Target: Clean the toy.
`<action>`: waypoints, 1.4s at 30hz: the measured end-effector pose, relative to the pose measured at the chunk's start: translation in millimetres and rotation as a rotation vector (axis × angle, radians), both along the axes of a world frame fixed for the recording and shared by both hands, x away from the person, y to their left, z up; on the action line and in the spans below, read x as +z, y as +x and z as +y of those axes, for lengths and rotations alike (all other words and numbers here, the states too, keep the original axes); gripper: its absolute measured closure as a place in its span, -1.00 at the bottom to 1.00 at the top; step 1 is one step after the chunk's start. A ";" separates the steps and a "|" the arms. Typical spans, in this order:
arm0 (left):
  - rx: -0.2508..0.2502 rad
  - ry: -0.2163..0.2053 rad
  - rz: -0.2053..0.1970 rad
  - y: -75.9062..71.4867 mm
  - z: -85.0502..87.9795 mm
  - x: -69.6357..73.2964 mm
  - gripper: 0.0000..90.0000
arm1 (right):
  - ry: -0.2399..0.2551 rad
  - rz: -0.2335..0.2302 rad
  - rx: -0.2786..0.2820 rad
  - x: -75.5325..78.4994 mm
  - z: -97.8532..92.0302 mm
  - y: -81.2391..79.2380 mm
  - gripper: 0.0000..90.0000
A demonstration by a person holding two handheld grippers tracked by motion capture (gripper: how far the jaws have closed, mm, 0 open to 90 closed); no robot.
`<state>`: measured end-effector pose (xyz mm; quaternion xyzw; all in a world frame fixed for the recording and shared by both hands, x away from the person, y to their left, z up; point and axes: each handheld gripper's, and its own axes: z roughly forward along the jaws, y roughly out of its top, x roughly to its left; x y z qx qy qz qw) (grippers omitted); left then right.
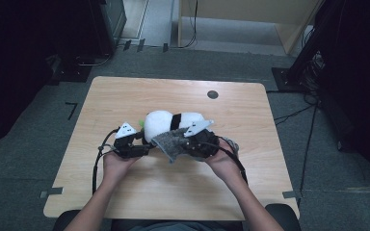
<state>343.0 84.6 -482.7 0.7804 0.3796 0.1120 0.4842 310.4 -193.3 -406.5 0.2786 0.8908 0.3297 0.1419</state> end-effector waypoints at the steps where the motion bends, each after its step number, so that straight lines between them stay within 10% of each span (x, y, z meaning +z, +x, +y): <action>1: 0.000 0.000 0.000 0.0 -0.1 0.0 -0.28 | 0.000 -0.003 -0.009 0.5 -4.3 -1.4 0.66; 15: -0.001 0.003 -0.003 0.5 -0.3 -1.1 -0.31 | 0.050 -0.001 -0.044 5.0 -33.1 -12.4 0.67; 29: -0.005 0.003 0.003 0.5 0.1 -0.8 -0.33 | 0.082 -0.056 0.016 21.0 21.8 4.3 0.66; 42: -0.004 0.003 0.002 0.8 0.1 -0.4 -0.31 | 0.007 -0.071 0.058 -2.5 62.0 27.5 0.44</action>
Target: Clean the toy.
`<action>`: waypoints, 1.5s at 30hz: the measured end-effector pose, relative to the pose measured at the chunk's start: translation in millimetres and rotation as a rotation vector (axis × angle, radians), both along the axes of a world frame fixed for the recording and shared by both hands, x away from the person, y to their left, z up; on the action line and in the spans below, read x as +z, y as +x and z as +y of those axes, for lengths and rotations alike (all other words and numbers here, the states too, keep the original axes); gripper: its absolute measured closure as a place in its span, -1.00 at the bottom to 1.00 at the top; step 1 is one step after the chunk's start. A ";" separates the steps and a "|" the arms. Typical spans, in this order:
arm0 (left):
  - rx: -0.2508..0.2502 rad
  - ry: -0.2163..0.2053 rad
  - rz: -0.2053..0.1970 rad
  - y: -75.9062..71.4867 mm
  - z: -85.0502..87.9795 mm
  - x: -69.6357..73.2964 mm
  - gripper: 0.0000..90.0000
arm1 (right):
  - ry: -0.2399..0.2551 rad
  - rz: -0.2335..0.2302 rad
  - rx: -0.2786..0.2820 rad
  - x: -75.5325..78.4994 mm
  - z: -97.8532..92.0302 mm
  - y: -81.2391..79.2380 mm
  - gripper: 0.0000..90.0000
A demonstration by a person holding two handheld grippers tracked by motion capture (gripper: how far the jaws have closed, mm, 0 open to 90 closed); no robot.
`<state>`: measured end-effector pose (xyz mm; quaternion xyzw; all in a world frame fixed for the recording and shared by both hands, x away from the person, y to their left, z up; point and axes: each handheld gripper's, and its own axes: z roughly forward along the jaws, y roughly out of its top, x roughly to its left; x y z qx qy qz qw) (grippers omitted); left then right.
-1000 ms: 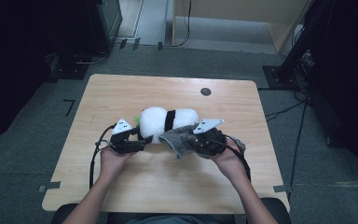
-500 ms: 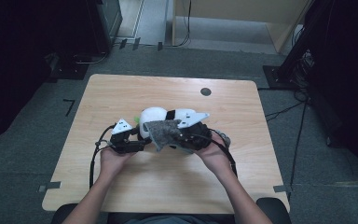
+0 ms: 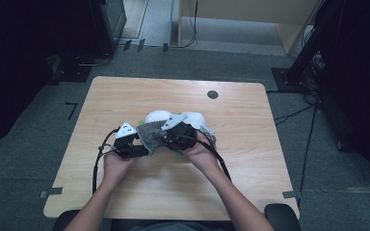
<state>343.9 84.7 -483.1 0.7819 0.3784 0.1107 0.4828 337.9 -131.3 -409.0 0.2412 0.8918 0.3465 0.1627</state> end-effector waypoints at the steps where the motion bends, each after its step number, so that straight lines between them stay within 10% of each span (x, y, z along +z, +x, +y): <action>1: -0.001 0.002 -0.001 0.0 0.0 -0.1 -0.31 | -0.004 -0.001 0.003 -1.7 0.5 0.8 0.50; 29: -0.010 -0.013 0.014 2.4 1.4 0.1 -0.31 | 0.052 0.102 -0.121 2.0 -105.1 -35.3 0.65; 45: -0.008 -0.004 0.007 1.8 1.6 0.9 -0.30 | 0.066 0.136 -0.041 5.5 -90.4 -60.1 0.66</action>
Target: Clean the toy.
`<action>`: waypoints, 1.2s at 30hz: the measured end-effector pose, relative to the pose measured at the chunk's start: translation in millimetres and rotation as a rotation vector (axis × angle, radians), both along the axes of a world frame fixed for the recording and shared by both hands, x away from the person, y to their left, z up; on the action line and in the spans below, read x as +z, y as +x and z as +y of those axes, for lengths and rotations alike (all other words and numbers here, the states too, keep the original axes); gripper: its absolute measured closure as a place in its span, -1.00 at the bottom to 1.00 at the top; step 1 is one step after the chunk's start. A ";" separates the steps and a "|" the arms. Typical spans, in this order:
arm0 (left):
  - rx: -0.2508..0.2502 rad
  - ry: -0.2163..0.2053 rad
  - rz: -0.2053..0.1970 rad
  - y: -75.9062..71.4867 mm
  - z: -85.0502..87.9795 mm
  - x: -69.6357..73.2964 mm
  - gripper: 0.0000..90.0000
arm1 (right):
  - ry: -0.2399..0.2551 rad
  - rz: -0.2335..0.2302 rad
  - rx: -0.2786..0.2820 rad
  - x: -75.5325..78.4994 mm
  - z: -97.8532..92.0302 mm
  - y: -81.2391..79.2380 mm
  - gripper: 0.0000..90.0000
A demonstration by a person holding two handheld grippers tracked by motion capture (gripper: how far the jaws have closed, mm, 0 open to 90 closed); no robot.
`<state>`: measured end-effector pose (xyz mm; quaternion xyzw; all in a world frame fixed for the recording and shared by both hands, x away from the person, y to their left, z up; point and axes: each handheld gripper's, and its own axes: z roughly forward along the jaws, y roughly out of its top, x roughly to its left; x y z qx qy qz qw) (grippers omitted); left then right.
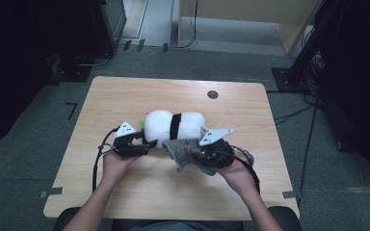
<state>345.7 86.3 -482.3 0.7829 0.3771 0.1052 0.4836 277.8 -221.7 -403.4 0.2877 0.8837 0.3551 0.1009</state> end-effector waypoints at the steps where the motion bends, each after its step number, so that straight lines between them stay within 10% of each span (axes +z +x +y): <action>1: 0.001 -0.002 0.000 0.0 -0.2 0.0 -0.30 | -0.012 0.009 0.009 -2.9 5.0 -1.2 0.66; 13: 0.004 -0.002 -0.003 -0.4 -0.9 0.7 -0.30 | -0.092 0.121 0.102 -47.8 61.8 17.3 0.67; 22: 0.006 -0.001 -0.003 -0.7 -1.3 0.6 -0.30 | -0.078 0.102 0.057 -54.7 89.9 36.6 0.65; 36: 0.005 0.001 -0.009 -0.3 -2.4 -0.3 -0.30 | -0.067 0.080 -0.015 -46.2 52.9 25.7 0.65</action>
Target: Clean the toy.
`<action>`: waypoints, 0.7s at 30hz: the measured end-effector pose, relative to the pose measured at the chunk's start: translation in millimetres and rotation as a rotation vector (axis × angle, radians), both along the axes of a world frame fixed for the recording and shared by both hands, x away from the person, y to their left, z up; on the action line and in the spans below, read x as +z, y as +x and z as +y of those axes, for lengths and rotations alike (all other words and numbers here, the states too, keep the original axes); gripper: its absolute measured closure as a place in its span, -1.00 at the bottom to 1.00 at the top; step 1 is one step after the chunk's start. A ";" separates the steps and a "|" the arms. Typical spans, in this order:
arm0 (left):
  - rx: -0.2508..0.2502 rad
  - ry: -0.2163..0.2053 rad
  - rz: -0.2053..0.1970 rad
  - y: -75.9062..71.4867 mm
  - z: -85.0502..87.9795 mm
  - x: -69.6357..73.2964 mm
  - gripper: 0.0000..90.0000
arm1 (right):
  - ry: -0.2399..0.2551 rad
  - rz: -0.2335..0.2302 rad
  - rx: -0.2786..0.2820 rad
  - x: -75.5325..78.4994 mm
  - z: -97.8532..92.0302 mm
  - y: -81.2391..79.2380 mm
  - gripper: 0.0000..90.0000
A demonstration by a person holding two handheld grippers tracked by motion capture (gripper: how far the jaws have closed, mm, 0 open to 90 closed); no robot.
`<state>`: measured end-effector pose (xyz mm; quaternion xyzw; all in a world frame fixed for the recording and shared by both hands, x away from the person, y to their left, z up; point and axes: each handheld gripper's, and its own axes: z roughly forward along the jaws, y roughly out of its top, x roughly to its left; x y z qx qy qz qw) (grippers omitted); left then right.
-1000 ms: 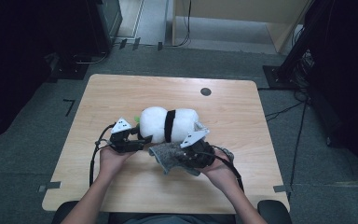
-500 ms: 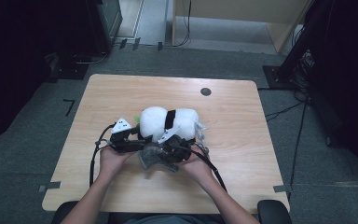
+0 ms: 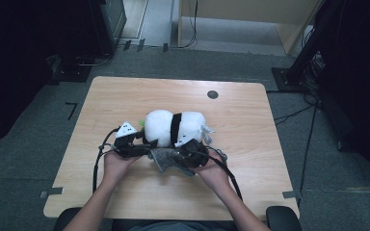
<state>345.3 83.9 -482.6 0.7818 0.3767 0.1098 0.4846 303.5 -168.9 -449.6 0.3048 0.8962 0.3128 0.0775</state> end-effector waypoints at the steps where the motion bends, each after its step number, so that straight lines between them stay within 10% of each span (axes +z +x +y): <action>1: 0.000 0.000 0.000 0.0 -0.1 0.0 -0.30 | 0.003 -0.003 -0.005 1.0 -4.4 -1.5 0.65; 21: 0.004 0.003 -0.003 -0.2 -0.8 -0.2 -0.31 | 0.011 -0.012 -0.127 5.7 -79.5 -18.9 0.65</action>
